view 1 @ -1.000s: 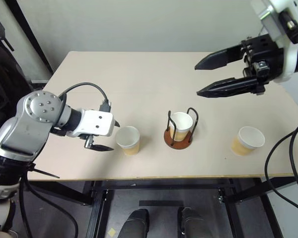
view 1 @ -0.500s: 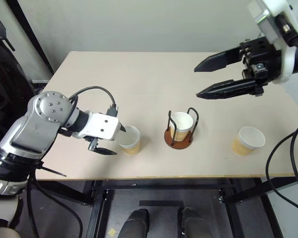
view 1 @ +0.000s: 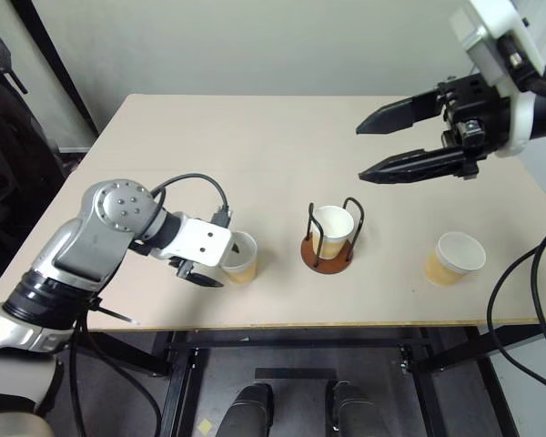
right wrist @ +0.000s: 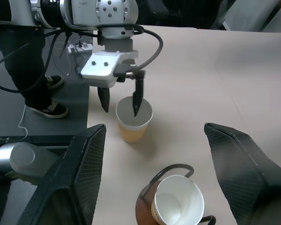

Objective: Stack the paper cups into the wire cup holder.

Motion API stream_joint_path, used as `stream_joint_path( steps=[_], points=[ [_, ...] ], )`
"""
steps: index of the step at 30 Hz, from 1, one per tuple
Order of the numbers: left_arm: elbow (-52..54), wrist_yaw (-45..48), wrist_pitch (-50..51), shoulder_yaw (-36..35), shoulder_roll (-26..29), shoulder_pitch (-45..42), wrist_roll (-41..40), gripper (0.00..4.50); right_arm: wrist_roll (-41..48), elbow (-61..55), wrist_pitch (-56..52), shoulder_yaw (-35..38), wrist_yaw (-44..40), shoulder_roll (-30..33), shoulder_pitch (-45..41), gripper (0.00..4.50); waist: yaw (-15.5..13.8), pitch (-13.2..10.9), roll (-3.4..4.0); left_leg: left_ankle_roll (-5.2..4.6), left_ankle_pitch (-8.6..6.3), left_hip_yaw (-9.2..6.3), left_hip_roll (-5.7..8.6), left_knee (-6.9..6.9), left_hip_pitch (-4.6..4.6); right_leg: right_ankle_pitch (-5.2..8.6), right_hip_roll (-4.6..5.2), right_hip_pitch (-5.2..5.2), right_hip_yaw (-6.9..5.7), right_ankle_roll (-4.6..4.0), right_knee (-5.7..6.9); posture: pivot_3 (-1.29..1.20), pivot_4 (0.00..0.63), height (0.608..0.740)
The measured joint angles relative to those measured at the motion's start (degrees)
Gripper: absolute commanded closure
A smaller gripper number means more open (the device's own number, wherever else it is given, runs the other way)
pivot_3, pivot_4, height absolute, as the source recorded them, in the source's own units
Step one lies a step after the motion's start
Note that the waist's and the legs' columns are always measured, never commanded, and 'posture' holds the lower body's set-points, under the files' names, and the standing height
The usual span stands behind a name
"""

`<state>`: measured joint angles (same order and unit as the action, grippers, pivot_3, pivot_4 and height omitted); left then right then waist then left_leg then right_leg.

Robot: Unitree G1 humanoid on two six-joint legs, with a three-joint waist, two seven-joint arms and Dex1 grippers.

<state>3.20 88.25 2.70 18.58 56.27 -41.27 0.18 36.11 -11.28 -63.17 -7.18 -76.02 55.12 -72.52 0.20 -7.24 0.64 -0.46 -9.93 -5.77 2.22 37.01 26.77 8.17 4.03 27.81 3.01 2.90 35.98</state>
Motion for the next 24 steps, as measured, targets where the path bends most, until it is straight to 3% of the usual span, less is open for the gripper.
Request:
stream_joint_path(
  steps=[7,17,24],
  points=[
    [-1.1,1.6,1.4,0.1,-0.2,-0.9,-1.8,4.46,0.6,-0.2,1.5,0.0,-1.5,2.4,3.3,1.02,-0.1,0.0,-0.01,-0.03,0.02,0.01,0.0,0.03,0.01,-0.02,0.01,-0.02,-0.01,0.04,0.0,0.0,0.15,0.74],
    [-1.0,2.0,4.5,-0.1,3.8,-5.1,-9.0,4.46,0.3,1.0,2.4,0.0,-1.4,2.7,4.6,1.02,-0.1,0.0,-0.01,-0.05,0.03,0.01,0.0,0.04,0.01,-0.04,0.01,-0.02,-0.02,0.13,0.0,0.0,0.15,0.74],
    [-4.3,2.2,8.8,-0.3,3.8,-14.9,-14.9,4.46,-1.5,3.2,5.2,-0.4,-1.7,3.9,5.6,1.02,-0.3,0.0,-0.01,-0.09,0.06,0.0,0.03,0.07,0.08,-0.03,0.07,-0.04,-0.04,0.15,-0.02,0.0,0.15,0.74]
  ],
)
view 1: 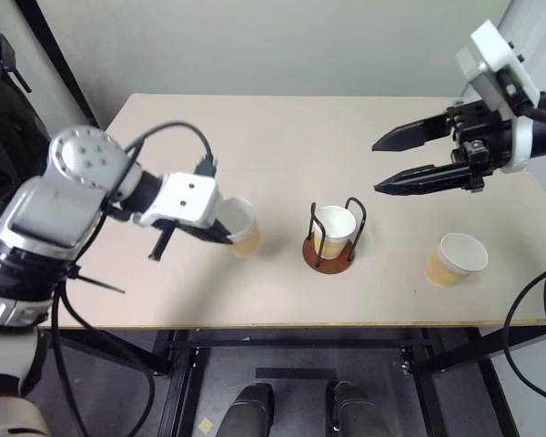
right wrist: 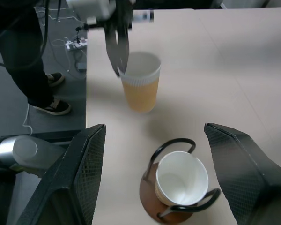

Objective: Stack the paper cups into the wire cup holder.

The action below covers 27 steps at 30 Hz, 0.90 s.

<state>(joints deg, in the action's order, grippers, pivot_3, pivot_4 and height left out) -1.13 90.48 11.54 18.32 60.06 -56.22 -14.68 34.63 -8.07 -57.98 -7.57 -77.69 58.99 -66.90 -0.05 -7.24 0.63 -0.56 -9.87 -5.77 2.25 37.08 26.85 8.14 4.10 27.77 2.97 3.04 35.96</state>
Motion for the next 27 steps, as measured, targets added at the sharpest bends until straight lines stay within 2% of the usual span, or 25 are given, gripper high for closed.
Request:
stream_joint_path(
  steps=[5,14,19,23,27],
  points=[
    [-11.4,0.0,-0.5,1.7,-4.0,-12.8,-1.4,4.46,-1.3,1.0,1.5,-0.1,-0.1,1.5,1.8,1.02,-0.1,0.0,0.0,-0.03,0.01,0.01,0.05,0.03,0.09,-0.01,0.08,-0.01,-0.03,0.09,-0.07,0.0,0.15,0.74],
    [-31.4,0.0,-6.6,12.0,-15.2,-29.7,-5.8,4.46,-3.0,1.0,2.9,0.7,0.3,5.6,6.2,1.02,-0.4,0.0,-0.05,-0.24,-0.16,0.08,0.08,0.11,0.33,0.05,0.21,0.0,-0.04,0.98,-0.27,0.0,0.15,0.74],
    [-40.6,0.1,-12.6,16.9,-21.9,-35.3,-6.3,4.46,-2.4,-1.2,1.8,3.4,1.6,7.7,8.8,1.02,-0.6,-0.1,0.02,-0.47,-0.3,0.21,0.09,0.23,0.58,-0.08,0.16,-0.01,-0.04,1.43,-0.71,0.0,0.15,0.74],
    [-45.5,0.1,-16.7,20.1,-27.1,-38.3,-6.7,4.46,-1.0,-4.3,0.2,5.5,2.8,9.0,10.3,1.02,-0.7,-0.1,0.08,-0.86,-0.78,0.24,0.02,1.09,1.11,-0.32,0.2,0.01,0.0,1.95,-1.02,0.0,0.15,0.74],
    [-48.3,0.1,-18.5,21.3,-30.6,-39.4,-8.5,4.46,0.7,-6.7,-1.9,7.7,4.5,9.8,11.7,1.02,-0.9,-0.1,0.1,-1.12,-1.05,0.5,0.17,1.59,1.27,-0.35,0.31,-0.03,0.17,2.29,-1.03,0.0,0.15,0.74]
  ],
)
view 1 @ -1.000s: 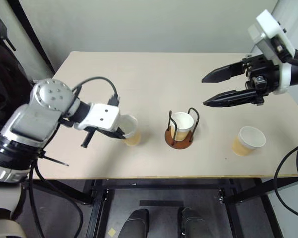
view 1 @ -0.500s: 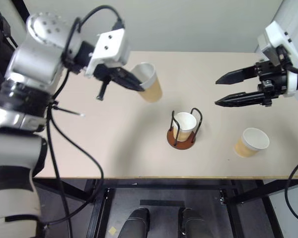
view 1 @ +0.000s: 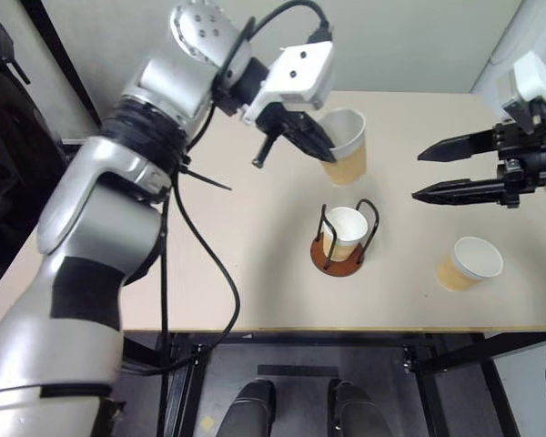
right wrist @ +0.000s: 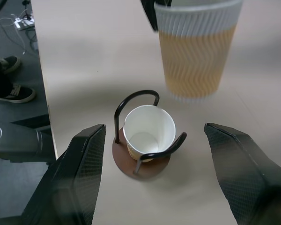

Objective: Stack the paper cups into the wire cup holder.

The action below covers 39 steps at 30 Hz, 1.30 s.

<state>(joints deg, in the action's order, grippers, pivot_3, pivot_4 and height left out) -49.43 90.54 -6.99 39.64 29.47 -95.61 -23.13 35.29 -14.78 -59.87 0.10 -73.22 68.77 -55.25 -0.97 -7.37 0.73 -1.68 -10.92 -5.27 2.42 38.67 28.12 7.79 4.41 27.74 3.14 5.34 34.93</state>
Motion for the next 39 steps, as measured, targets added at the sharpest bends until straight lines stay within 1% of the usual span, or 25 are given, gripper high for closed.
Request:
stream_joint_path(
  steps=[2,7,10,17,24,27,39],
  points=[
    [-0.1,0.0,-0.8,1.1,-0.9,-0.2,-0.4,4.46,0.8,-1.3,-0.9,1.0,0.9,0.0,0.5,1.02,-0.2,0.0,0.01,-0.07,-0.18,0.0,-0.04,0.32,0.06,0.01,0.01,-0.08,0.04,0.06,-0.02,0.0,0.15,0.74],
    [0.2,0.0,-1.8,3.6,-0.9,-0.2,-2.1,4.46,2.2,-2.7,-2.2,2.4,2.9,0.2,1.8,1.02,-0.3,0.0,0.03,-0.17,-0.32,0.13,0.04,0.61,-0.06,0.0,-0.11,-0.27,0.02,0.07,0.0,0.0,0.15,0.74],
    [2.0,0.0,-1.8,6.1,-0.5,0.0,-3.4,4.46,2.9,-3.2,-2.4,3.3,3.9,0.1,2.4,1.02,-0.3,0.0,0.04,-0.19,-0.32,0.12,0.05,0.76,-0.06,-0.05,-0.1,-0.33,0.04,0.15,0.03,0.0,0.15,0.74],
    [6.1,0.0,-1.3,8.7,0.1,1.5,-6.5,4.46,4.0,-3.7,-2.4,3.5,5.6,0.1,3.0,1.02,-0.3,0.0,0.07,-0.29,-0.39,0.09,0.06,1.18,-0.06,-0.14,-0.08,-0.53,0.12,0.27,0.07,0.0,0.15,0.74],
    [6.9,0.0,-1.8,10.1,0.3,2.9,-6.3,4.46,4.3,-3.4,-1.7,3.5,5.8,0.3,3.3,1.02,-0.3,0.0,0.07,-0.34,-0.42,0.03,0.16,1.36,-0.08,-0.18,-0.08,-0.67,0.06,0.32,0.04,0.0,0.15,0.74],
    [6.7,0.0,-2.7,10.2,0.3,3.1,-5.0,4.46,4.0,-2.7,-1.0,3.5,5.6,2.0,4.6,1.02,-0.4,0.0,0.07,-0.35,-0.43,-0.01,0.2,1.36,-0.07,-0.17,-0.04,-0.69,0.07,0.34,0.02,0.0,0.15,0.74],
    [4.3,0.0,-4.7,10.2,-2.4,3.8,-2.5,4.46,4.0,-2.2,-0.2,3.7,5.8,3.7,5.3,1.02,-0.5,0.0,0.07,-0.42,-0.52,0.01,0.23,1.36,-0.06,-0.07,0.05,-0.7,0.12,0.48,0.0,0.0,0.15,0.74]
  ],
)
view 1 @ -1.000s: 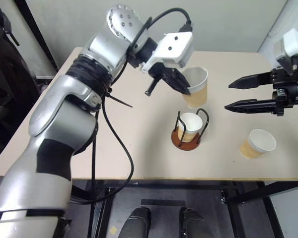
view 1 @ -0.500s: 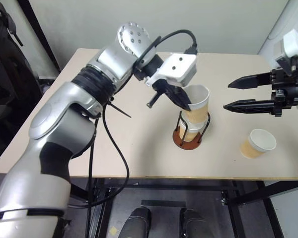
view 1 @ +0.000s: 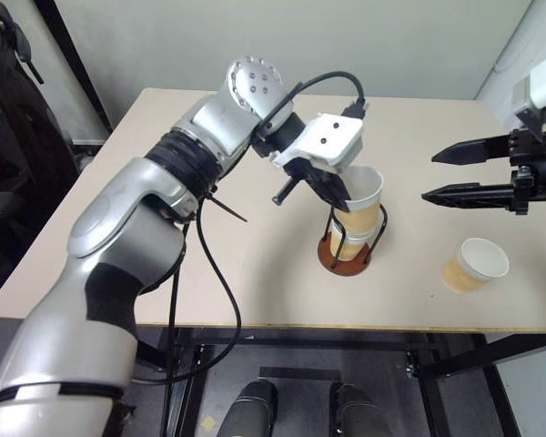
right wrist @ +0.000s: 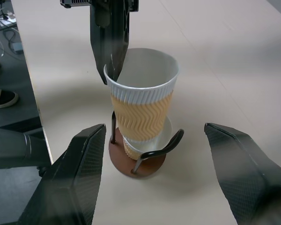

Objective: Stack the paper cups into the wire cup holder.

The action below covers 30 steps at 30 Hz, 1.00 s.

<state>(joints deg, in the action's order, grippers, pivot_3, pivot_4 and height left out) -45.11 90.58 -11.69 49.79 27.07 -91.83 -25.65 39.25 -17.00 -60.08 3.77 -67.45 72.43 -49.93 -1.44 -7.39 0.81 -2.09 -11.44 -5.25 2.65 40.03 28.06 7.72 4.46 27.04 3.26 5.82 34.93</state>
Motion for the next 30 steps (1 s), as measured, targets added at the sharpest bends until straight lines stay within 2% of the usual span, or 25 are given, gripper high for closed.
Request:
stream_joint_path(
  steps=[6,17,20,30],
  points=[
    [-2.9,0.0,-3.2,0.0,-1.2,0.5,3.5,4.46,0.4,-0.1,-0.4,0.4,0.2,0.3,0.2,1.02,0.0,0.0,0.0,-0.02,-0.02,0.02,0.06,0.0,0.0,0.02,0.02,-0.01,-0.01,0.03,-0.01,0.0,0.15,0.74],
    [-4.6,0.0,-4.1,-0.4,-2.5,0.6,5.0,4.46,1.0,-0.2,-0.5,0.5,0.9,0.3,0.3,1.02,-0.1,0.0,0.0,-0.07,-0.06,0.0,0.16,-0.01,0.01,0.06,0.13,-0.02,-0.01,0.09,-0.02,0.0,0.15,0.74],
    [-4.7,0.0,-3.3,-0.5,-3.2,0.6,4.8,3.92,1.0,-0.2,-0.4,0.5,0.9,0.4,0.5,1.02,-0.1,0.0,0.0,-0.1,-0.08,0.02,0.2,-0.01,0.02,0.08,0.2,-0.02,-0.01,0.12,-0.02,0.0,0.15,0.74],
    [-4.7,0.1,-1.8,-2.3,-2.8,0.6,4.6,0.47,0.7,0.1,1.0,0.5,0.8,1.3,2.0,1.02,-0.2,0.0,-0.01,-0.19,-0.12,-0.01,0.39,-0.01,0.04,0.16,0.37,-0.03,-0.02,0.26,-0.02,0.0,0.15,0.74]
  ],
)
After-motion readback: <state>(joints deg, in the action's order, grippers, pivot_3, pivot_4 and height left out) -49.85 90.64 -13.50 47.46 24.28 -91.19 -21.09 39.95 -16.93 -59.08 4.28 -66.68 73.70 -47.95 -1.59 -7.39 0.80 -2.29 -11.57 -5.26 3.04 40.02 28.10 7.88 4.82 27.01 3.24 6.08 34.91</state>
